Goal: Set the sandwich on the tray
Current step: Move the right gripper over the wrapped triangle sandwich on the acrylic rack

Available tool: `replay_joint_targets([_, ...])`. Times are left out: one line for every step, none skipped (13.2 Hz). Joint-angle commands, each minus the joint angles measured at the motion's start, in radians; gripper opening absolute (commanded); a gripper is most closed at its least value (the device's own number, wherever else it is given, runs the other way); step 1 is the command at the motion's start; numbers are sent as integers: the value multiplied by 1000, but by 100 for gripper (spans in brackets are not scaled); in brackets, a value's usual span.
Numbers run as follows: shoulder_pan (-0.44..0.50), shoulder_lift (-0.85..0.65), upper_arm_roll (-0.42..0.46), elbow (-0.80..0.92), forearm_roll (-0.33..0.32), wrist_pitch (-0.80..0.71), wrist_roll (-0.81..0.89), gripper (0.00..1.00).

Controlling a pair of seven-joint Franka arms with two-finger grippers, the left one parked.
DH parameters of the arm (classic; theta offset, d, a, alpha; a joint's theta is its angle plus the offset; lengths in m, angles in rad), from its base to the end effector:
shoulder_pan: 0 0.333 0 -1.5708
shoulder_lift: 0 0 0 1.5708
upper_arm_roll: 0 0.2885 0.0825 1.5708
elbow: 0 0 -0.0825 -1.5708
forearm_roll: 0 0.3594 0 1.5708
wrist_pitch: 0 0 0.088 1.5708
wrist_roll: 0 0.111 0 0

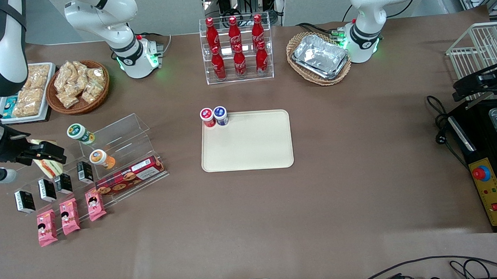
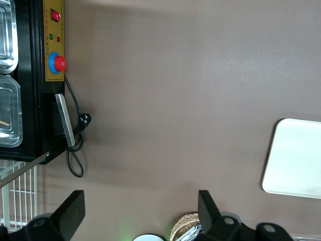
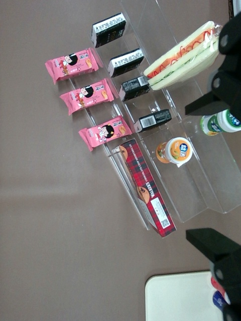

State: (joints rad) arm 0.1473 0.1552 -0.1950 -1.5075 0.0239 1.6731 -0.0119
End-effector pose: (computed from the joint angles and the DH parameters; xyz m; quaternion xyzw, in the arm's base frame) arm 0.5799 -0.0175 0.5459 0.9998 -0.0178 0.0066 0.0033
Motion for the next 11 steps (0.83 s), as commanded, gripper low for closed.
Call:
replay_joint_targets([-14,-3,8,7,21,-16,-11,100])
replay_joint_targets([-12,-3,8,9,21,-16,-11,100])
replay_joint_targets([-14,-3,8,9,21,-16,-13,100])
replay_joint_targets([-12,-3,8,9,21,-16,-13,100])
replay_joint_targets([-14,0,8,9,21,-16,-13,100])
replay_joint_targets([-12,0,8,7,21,-16,-11,100])
replay_joint_targets([-12,0,8,3,21,-18,-10,100])
replay_joint_targets([-9,-6,8,-3,21,-30,-10,100])
replay_joint_targets([-9,-8,9,-7,22,-59,-5,100])
replay_joint_targets([-9,-11,9,-7,22,-65,-5,100])
replay_joint_targets([-11,-22,8,-8,22,-70,-3,100])
